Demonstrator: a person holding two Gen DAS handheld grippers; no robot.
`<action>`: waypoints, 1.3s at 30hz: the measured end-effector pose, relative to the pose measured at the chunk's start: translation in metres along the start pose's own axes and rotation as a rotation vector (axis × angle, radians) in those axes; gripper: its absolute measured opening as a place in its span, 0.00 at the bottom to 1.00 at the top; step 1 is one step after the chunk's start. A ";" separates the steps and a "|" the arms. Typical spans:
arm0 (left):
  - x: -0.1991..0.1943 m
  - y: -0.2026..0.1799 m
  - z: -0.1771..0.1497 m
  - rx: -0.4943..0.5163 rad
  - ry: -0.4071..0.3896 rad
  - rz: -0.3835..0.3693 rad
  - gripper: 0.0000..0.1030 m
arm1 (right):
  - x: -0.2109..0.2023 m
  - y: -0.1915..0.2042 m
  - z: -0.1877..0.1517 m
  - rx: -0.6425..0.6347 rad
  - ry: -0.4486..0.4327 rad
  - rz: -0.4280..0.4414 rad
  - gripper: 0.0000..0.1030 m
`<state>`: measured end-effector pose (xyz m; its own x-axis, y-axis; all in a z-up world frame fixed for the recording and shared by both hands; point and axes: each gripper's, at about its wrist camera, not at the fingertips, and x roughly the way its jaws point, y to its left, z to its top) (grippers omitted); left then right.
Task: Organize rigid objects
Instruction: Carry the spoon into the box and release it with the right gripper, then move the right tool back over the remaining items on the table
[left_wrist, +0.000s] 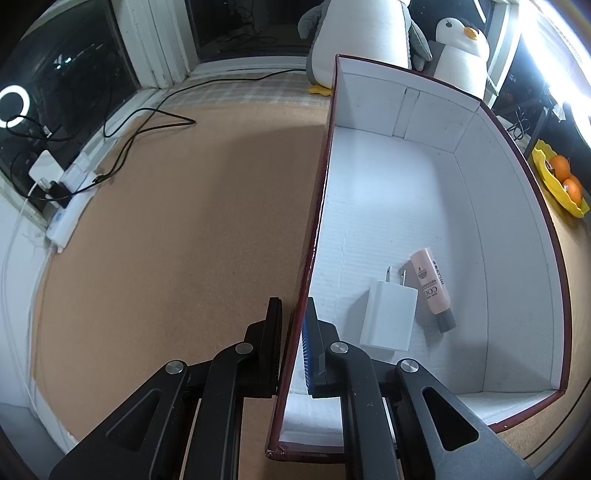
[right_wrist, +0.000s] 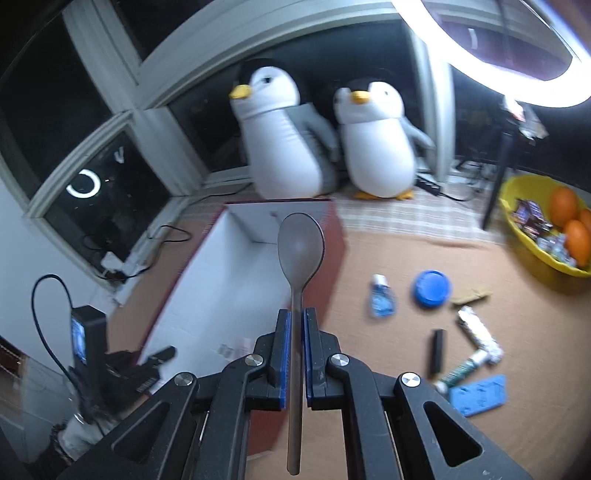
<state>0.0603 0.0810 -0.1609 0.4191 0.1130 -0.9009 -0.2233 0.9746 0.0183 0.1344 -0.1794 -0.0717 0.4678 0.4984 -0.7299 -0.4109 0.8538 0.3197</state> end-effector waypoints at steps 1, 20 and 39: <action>0.000 0.000 0.000 0.001 -0.001 0.001 0.09 | 0.004 0.008 0.003 -0.007 0.001 0.015 0.06; -0.001 -0.001 -0.001 0.000 -0.005 0.004 0.09 | 0.101 0.058 0.002 -0.050 0.152 0.063 0.06; -0.012 0.003 -0.006 0.008 -0.027 -0.046 0.09 | 0.029 0.029 -0.014 -0.007 -0.012 0.031 0.52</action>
<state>0.0491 0.0817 -0.1529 0.4525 0.0727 -0.8888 -0.1960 0.9804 -0.0196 0.1248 -0.1426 -0.0921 0.4640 0.5264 -0.7125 -0.4305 0.8369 0.3380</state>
